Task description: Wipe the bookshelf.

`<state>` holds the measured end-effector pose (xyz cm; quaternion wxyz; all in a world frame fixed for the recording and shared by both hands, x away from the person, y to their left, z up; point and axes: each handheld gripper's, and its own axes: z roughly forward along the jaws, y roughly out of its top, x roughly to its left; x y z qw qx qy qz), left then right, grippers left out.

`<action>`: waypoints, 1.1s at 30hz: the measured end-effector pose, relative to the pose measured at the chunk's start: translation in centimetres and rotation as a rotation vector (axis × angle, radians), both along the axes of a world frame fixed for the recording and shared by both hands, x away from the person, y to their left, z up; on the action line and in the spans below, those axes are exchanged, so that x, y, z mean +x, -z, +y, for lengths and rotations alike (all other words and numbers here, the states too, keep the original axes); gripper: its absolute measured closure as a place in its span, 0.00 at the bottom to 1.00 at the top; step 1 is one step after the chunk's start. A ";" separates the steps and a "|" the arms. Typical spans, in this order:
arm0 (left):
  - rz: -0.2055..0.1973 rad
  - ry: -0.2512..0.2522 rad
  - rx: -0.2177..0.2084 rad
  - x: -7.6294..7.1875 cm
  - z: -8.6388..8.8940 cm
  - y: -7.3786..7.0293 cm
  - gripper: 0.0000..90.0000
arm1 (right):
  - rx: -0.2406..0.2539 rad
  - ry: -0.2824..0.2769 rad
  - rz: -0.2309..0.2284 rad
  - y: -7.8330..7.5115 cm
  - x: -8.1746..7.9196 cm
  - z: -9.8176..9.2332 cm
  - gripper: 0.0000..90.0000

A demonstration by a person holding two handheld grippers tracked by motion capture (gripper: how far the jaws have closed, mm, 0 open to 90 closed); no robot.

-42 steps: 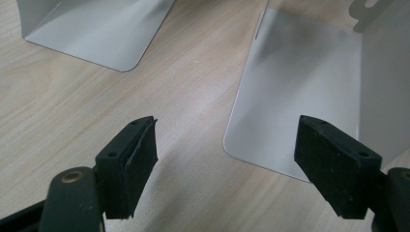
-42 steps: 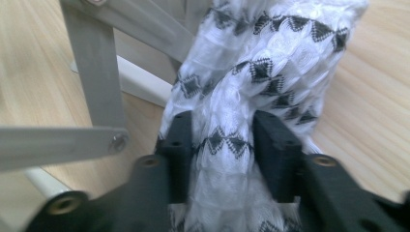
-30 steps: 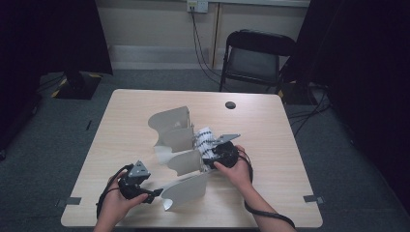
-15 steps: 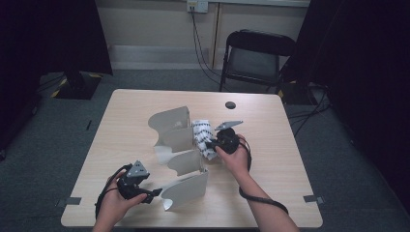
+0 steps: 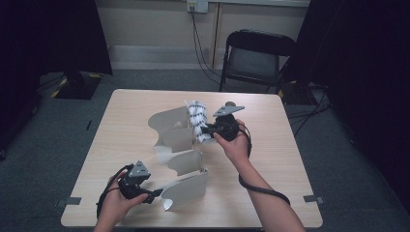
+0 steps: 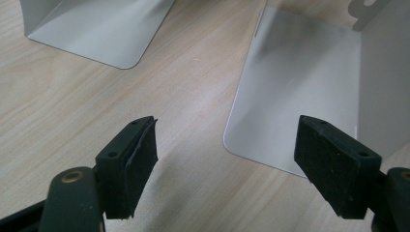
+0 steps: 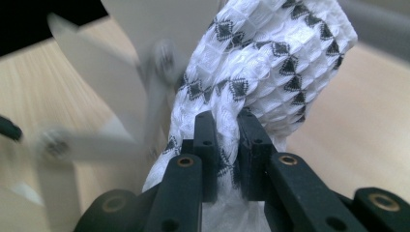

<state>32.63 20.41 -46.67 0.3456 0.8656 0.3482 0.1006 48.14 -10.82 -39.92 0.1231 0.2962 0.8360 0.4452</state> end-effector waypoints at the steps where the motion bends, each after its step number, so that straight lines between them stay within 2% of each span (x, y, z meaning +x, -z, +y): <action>1: -0.004 -0.001 -0.004 0.0 0.0 0.0 0.26 | -0.011 0.000 0.017 0.8 0.0 0.0 0.90; 5: -0.004 -0.004 -0.011 0.0 0.0 0.0 0.26 | -0.049 -0.007 0.072 3.4 -0.1 0.0 0.90; 8: 0.001 0.002 0.000 0.0 0.0 0.0 0.26 | -0.052 -0.014 0.109 4.9 -0.5 0.1 0.89; 14: -0.008 0.003 0.000 0.1 -0.1 -0.1 0.26 | -0.098 -0.031 0.137 7.0 -1.1 0.4 0.89; 16: -0.005 0.001 -0.004 0.0 -0.2 -0.1 0.26 | -0.096 -0.030 0.145 7.5 -1.3 0.4 0.89; 19: -0.005 0.002 -0.001 0.0 -0.2 -0.1 0.26 | -0.092 -0.031 0.148 8.0 -1.4 0.2 0.89; 24: -0.006 0.010 0.001 0.0 -0.2 0.0 0.28 | -0.084 -0.032 0.144 7.8 -2.0 -0.7 0.89; 31: -0.011 0.003 -0.008 -0.1 -0.4 -0.2 0.28 | -0.082 -0.063 0.127 7.2 -3.8 -2.1 0.89; 33: -0.015 0.006 0.000 -0.1 -0.3 -0.3 0.28 | -0.066 -0.076 0.121 6.9 -4.5 -2.6 0.89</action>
